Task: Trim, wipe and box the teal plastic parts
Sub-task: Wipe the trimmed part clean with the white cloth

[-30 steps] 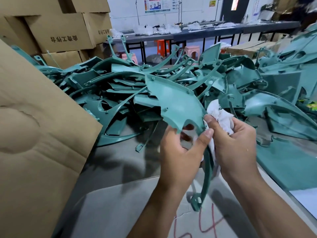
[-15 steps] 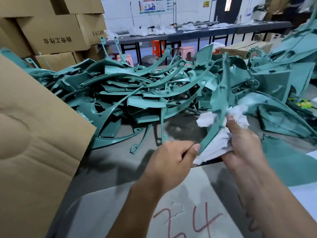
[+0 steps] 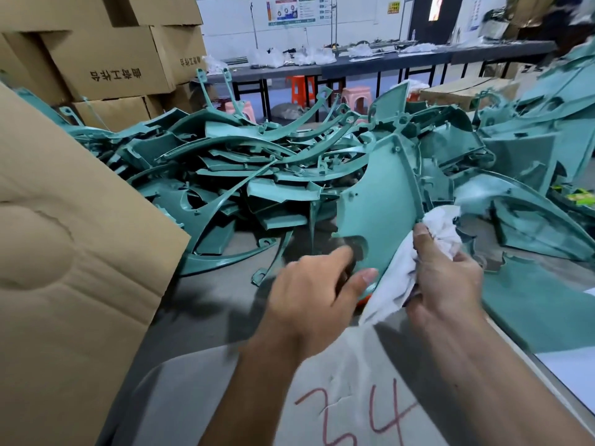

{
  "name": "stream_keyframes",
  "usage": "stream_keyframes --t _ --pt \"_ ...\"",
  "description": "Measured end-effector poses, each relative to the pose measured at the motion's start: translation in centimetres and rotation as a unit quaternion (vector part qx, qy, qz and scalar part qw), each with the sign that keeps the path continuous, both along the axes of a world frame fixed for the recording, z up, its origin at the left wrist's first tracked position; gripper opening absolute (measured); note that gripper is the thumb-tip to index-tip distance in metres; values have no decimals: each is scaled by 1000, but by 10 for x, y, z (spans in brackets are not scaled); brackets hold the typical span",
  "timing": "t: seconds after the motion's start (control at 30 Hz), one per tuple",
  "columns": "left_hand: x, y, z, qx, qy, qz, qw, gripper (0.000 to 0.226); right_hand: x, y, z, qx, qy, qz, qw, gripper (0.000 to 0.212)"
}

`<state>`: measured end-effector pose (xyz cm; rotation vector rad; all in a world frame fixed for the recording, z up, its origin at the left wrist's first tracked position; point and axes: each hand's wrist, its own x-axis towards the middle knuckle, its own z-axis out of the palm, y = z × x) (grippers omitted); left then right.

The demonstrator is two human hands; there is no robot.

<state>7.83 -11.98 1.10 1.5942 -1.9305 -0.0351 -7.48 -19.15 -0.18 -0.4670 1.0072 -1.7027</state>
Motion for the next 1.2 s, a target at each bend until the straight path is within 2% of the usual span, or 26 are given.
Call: stream_keyframes --t 0.13,0.2,0.33,0.43,0.5,0.57,0.63,0.77,0.83,0.9,0.97,1.0,1.07,1.1,1.17,1.2 --pt "-32 1 -8 -54 7 43 998 25 -2 -4 -4 11 5 -39 999 8" --pt "-39 3 -11 -78 17 73 994 24 -4 -5 -6 -17 20 -45 999 17" --pt "-39 2 -6 -111 22 120 986 38 3 2 -5 -108 135 -41 984 17" --pt "-35 1 -1 -131 12 148 980 39 10 13 -6 -163 200 -9 966 13" --pt "-33 1 3 -137 1 166 977 37 14 19 -4 -190 218 21 957 3" --pt "-30 1 6 -150 -1 177 973 36 15 23 -1 -206 207 38 956 10" --pt "-25 1 7 -160 15 160 974 38 14 23 1 -208 188 40 959 16" --pt "-11 1 11 -137 65 108 982 38 6 15 4 -200 201 6 959 13" --pt "-3 -2 13 -119 103 82 984 34 -1 12 5 -217 237 -1 947 13" --pt "7 -4 13 -113 131 67 983 35 -7 10 4 -245 315 -12 917 11" --pt "20 -4 12 -108 141 65 982 36 -18 2 2 -244 384 -65 888 7" --pt "28 -3 11 -103 142 63 983 36 -25 -5 2 -224 389 -96 888 5" --pt "43 -1 12 -93 142 49 984 39 -36 -14 4 -174 357 -123 909 8" --pt "48 0 12 -90 141 41 985 41 -36 -16 6 -156 313 -101 931 12" --pt "53 0 12 -82 144 26 986 42 -31 -14 7 -130 187 37 973 25" --pt "52 -1 11 -76 143 21 987 43 -27 -11 7 -129 152 125 972 30"
